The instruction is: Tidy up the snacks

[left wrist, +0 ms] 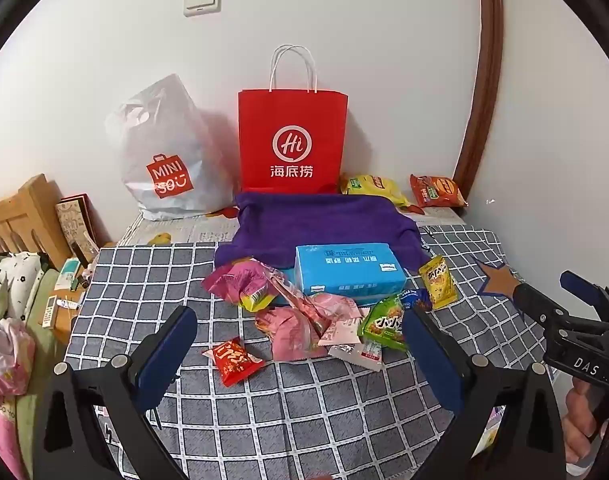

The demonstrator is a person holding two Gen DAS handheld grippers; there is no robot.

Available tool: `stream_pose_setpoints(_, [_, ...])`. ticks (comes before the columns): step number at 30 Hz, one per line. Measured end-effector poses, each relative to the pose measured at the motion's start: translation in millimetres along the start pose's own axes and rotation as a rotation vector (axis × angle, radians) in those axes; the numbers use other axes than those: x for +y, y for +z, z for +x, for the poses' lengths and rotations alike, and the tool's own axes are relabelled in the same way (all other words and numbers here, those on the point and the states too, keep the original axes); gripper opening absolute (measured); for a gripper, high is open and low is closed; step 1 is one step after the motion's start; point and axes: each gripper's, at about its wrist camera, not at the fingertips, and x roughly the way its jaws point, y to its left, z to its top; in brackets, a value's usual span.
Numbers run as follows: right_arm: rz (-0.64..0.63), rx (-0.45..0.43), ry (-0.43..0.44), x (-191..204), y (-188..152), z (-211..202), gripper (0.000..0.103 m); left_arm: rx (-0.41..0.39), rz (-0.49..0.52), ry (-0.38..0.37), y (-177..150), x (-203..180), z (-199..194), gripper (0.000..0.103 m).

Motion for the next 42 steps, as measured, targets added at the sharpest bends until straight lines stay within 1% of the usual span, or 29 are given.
stream_pose_setpoints(3, [-0.006,0.000,-0.002,0.7,-0.4,-1.7,0.103,0.014,0.000,0.001,0.6,0.1,0.6,0.102])
stream_pose_setpoints(8, [0.001,0.000,0.001,-0.6,-0.5,-6.1,0.103,0.003,-0.007,-0.008,-1.2,0.8,-4.2,0.102])
stream_pose_setpoints(9, [0.001,0.000,0.001,-0.5,-0.3,-7.3,0.103,-0.004,-0.006,-0.020,-1.3,0.5,-6.1,0.102])
stream_pose_setpoints(13, [0.000,-0.011,-0.003,5.1,1.3,-9.2,0.103,-0.010,-0.010,-0.017,-3.6,-4.5,-5.3,0.102])
stream_pose_setpoints(20, [-0.002,-0.016,0.008,1.8,-0.9,-10.8,0.103,-0.008,-0.016,-0.033,-2.6,-2.6,-5.1,0.102])
stream_pose_setpoints(37, [0.003,-0.026,0.031,2.3,0.1,-14.1,0.103,-0.018,-0.026,-0.031,-0.9,-1.0,-9.2,0.102])
stream_pose_setpoints(42, [0.005,-0.023,0.033,3.6,-2.1,-15.0,0.103,-0.020,-0.016,-0.034,-2.6,-3.6,-10.4,0.102])
